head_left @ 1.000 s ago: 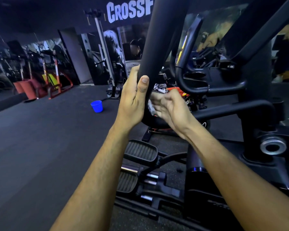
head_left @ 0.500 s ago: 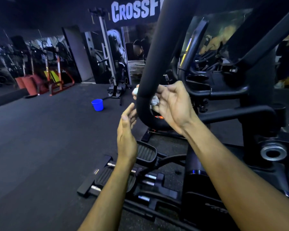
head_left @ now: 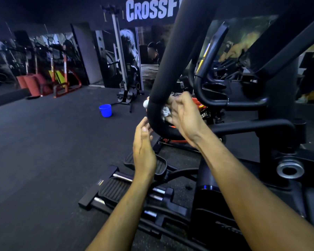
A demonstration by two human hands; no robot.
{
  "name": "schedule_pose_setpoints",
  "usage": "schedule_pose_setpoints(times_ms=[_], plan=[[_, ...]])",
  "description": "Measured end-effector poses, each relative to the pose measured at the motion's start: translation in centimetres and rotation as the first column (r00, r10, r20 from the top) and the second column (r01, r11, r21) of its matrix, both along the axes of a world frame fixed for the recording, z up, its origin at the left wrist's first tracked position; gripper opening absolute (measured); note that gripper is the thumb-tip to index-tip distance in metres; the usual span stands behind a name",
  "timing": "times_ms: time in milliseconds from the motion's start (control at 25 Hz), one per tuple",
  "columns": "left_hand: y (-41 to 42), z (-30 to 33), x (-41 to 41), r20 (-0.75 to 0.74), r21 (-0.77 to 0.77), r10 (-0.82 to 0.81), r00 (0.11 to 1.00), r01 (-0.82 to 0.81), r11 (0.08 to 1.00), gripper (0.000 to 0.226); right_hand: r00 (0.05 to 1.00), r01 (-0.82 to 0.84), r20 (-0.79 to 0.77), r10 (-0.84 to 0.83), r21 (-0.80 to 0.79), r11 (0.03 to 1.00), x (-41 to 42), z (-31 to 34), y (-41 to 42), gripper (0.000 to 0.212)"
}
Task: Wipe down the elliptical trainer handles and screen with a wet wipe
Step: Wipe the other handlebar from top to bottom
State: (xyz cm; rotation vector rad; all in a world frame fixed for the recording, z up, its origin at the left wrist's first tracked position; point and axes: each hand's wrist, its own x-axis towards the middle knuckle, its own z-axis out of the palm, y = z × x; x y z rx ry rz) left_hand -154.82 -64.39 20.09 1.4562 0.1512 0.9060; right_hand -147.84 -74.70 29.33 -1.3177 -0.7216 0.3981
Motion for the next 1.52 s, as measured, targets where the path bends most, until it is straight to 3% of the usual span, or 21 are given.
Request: schedule_pose_setpoints(times_ms=[80, 120, 160, 200, 240, 280, 360, 480, 560, 680, 840, 960, 1040, 1120, 1200, 1320, 1400, 1480, 1520], plan=[[-0.5, 0.0, 0.2, 0.007, 0.008, -0.006, 1.0, 0.006, 1.0, 0.045, 0.995, 0.043, 0.1, -0.025, -0.179, 0.983, -0.4, -0.5, 0.0, 0.063], [-0.7, -0.2, 0.2, -0.001, -0.007, -0.009, 1.0, 0.009, 1.0, 0.045, 0.973, 0.083, 0.23, -0.004, -0.337, 0.938, -0.3, -0.9, -0.7, 0.061], [-1.0, -0.5, 0.2, -0.002, -0.034, -0.009, 1.0, 0.009, 0.999, 0.044, 0.92, 0.183, 0.391, 0.024, -0.484, 0.856, 0.0, -1.2, -1.3, 0.058], [-1.2, -0.9, 0.2, 0.006, -0.059, 0.002, 1.0, -0.002, 0.998, 0.043, 0.806, 0.335, 0.585, 0.091, -0.577, 0.745, 0.1, -1.8, -2.3, 0.055], [-1.3, -1.3, 0.1, 0.023, -0.076, 0.01, 1.0, -0.008, 0.997, 0.042, 0.69, 0.452, 0.71, 0.14, -0.574, 0.683, 0.2, -2.5, -3.2, 0.054], [-1.3, -1.6, 0.0, 0.039, -0.084, 0.009, 0.999, -0.006, 0.996, 0.04, 0.632, 0.503, 0.761, 0.145, -0.545, 0.671, 0.1, -3.2, -4.0, 0.055], [-1.2, -2.0, 0.1, 0.037, -0.091, -0.03, 0.999, 0.033, 0.995, 0.038, 0.629, 0.504, 0.775, 0.061, -0.466, 0.727, -0.7, -3.7, -4.2, 0.058], [-1.6, -2.4, 0.6, -0.014, -0.042, -0.044, 0.999, 0.043, 0.998, 0.044, 0.735, 0.417, 0.67, -0.1, -0.331, 0.846, -2.3, -3.6, -1.5, 0.052], [-2.2, -2.6, 0.6, -0.022, 0.006, -0.011, 1.0, 0.011, 1.0, 0.051, 0.698, 0.469, 0.7, -0.15, -0.288, 0.835, -2.2, -4.4, -0.4, 0.048], [-3.4, -2.8, -0.1, -0.041, -0.013, 0.105, 0.994, -0.106, 0.994, 0.047, 0.586, 0.57, 0.81, 0.0, -0.412, 0.711, -0.5, -4.5, -2.6, 0.063], [-3.9, -2.7, -0.7, 0.026, -0.001, 0.228, 0.973, -0.228, 0.974, 0.03, 0.741, 0.367, 0.659, 0.126, -0.556, 0.746, 1.5, -2.2, -5.5, 0.077], [-4.2, -2.5, -0.5, 0.115, 0.093, 0.35, 0.93, -0.361, 0.928, 0.012, 0.707, 0.3, 0.636, 0.308, -0.665, 0.684, 2.9, -1.5, -4.8, 0.065], [-4.7, -2.3, -0.3, 0.227, 0.292, 0.381, 0.896, -0.436, 0.851, 0.011, 0.626, 0.376, 0.669, 0.4, -0.709, 0.597, 4.1, -1.2, -5.3, 0.056], [-4.9, -2.3, -0.3, 0.216, 0.627, 0.392, 0.894, -0.435, 0.646, 0.029, 0.587, 0.408, 0.682, 0.437, -0.715, 0.568, 5.3, -1.0, -6.7, 0.049], [-5.1, -2.5, 0.1, 0.113, 0.839, 0.482, 0.869, -0.343, 0.422, 0.058, 0.598, 0.361, 0.687, 0.413, -0.69, 0.627, 5.5, -0.6, -7.5, 0.047], [-5.4, -3.3, 0.5, 0.114, 0.901, 0.551, 0.827, -0.32, 0.294, 0.069, 0.613, 0.317, 0.691, 0.383, -0.659, 0.682, 5.4, -1.4, -6.0, 0.028], [-5.0, -3.8, 1.0, 0.184, 0.904, 0.549, 0.815, -0.359, 0.23, 0.066, 0.646, 0.32, 0.649, 0.401, -0.708, 0.63, 6.1, -1.7, -6.2, 0.027], [-4.3, -4.4, 1.6, 0.23, 0.904, 0.524, 0.82, -0.379, 0.196, 0.066, 0.537, 0.385, 0.707, 0.46, -0.691, 0.611, 7.5, -1.1, -7.6, 0.032], [-3.9, -4.7, 2.1, 0.248, 0.9, 0.509, 0.824, -0.39, 0.193, 0.065, 0.526, 0.396, 0.713, 0.464, -0.688, 0.608, 8.0, -0.7, -8.4, 0.036]])
